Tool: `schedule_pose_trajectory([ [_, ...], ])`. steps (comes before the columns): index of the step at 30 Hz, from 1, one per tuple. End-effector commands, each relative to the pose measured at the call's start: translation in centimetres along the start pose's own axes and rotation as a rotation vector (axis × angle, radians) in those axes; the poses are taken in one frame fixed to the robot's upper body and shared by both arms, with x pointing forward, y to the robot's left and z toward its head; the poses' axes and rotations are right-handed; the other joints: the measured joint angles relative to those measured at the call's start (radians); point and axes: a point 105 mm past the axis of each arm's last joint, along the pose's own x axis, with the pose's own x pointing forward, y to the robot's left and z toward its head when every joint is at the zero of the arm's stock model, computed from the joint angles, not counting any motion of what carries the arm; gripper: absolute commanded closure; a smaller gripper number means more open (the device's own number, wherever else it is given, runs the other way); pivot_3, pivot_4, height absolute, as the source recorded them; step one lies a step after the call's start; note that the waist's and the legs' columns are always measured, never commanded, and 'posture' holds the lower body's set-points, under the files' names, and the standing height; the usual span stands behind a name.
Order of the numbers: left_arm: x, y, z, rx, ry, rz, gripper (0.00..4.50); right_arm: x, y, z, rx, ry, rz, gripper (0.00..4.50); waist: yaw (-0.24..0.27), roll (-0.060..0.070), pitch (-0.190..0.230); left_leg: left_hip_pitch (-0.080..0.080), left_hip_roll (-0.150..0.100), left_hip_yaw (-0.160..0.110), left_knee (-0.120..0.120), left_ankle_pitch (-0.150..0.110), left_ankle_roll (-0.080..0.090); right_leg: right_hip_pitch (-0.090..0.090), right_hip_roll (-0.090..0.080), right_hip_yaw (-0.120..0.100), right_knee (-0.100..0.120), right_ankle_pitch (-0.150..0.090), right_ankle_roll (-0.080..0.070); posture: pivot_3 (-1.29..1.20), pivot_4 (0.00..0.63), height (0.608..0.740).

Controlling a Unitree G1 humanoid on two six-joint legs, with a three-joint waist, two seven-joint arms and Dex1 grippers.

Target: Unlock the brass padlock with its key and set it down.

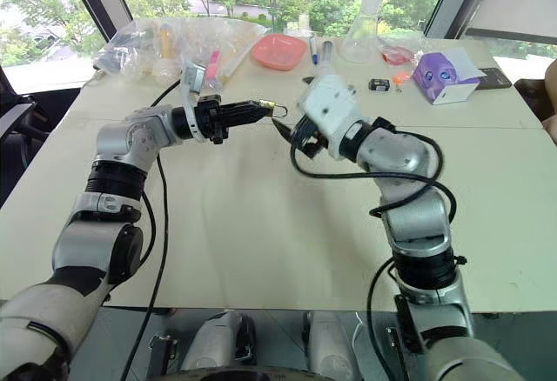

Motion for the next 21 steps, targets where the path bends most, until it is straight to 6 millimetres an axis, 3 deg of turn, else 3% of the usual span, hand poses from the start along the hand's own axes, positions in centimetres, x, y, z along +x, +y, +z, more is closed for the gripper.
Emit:
schedule_pose_trajectory([
  [1,0.4,-1.3,1.3,0.034,-0.038,-0.057,4.5,-0.7,-1.4,1.4,0.038,-0.027,-0.088,0.06,0.0,0.0,0.0,0.0,0.0,0.0,0.0,0.0,0.0,0.0,0.0,0.0,0.0,0.0,0.0,0.0,0.15,0.733],
  [8,1.0,-2.6,1.9,0.024,-0.056,-0.12,4.5,-0.2,-1.2,0.0,0.028,0.038,-0.088,0.06,-0.001,0.0,0.0,0.0,-0.001,0.0,0.0,0.0,0.0,0.0,0.0,0.0,-0.001,0.0,0.0,0.0,0.15,0.733],
  [21,0.0,-3.5,2.6,0.022,-0.08,-0.146,4.5,0.2,-0.3,-2.5,0.092,0.134,-0.014,0.06,0.0,0.0,0.0,0.0,-0.001,-0.001,0.0,0.0,0.0,0.0,0.0,0.0,-0.001,0.0,0.0,0.0,0.15,0.733],
])
